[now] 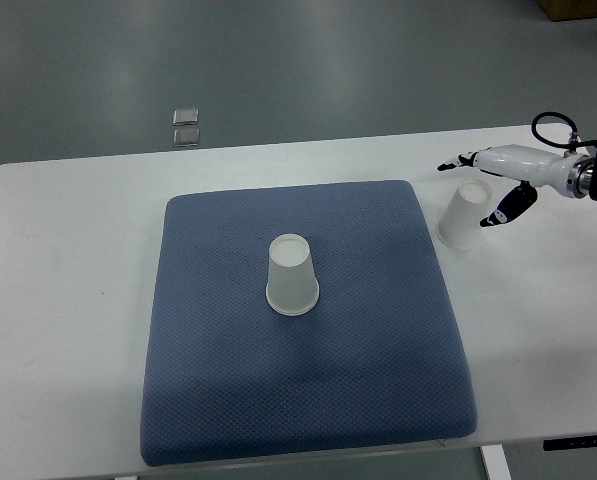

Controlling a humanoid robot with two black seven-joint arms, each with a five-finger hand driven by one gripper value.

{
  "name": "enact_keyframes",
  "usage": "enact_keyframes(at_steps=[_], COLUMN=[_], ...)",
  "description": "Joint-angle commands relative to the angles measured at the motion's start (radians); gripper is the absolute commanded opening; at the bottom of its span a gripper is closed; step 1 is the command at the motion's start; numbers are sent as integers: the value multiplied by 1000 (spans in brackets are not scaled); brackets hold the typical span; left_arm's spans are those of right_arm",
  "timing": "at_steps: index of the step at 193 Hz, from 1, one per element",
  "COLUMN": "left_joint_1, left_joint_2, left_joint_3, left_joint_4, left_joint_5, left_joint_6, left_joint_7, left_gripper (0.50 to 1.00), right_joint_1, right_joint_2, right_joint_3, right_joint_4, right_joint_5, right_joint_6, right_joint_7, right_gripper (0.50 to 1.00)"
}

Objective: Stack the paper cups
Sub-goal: 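Lower the right hand and close its fingers around the loose white cup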

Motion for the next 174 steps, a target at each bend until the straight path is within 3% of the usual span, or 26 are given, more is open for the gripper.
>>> enact_keyframes(at_steps=[1,123,174], left_joint_1=[0,0,0], left_joint_2=[0,0,0], left_joint_3=[0,0,0], left_joint_4=[0,0,0], left_joint_5=[0,0,0], left_joint_6=[0,0,0], left_joint_7=[0,0,0], left_gripper=[1000,1000,1000], right_joint_1=[1,6,6], right_joint_2=[6,88,115], right_joint_3=[-9,-43,-47], right_joint_4=[-25,-129,-178], right_joint_5=[-19,-48,-86], right_joint_6=[-13,-62,-62], right_joint_7=[-1,-3,-3], right_gripper=[917,905,823])
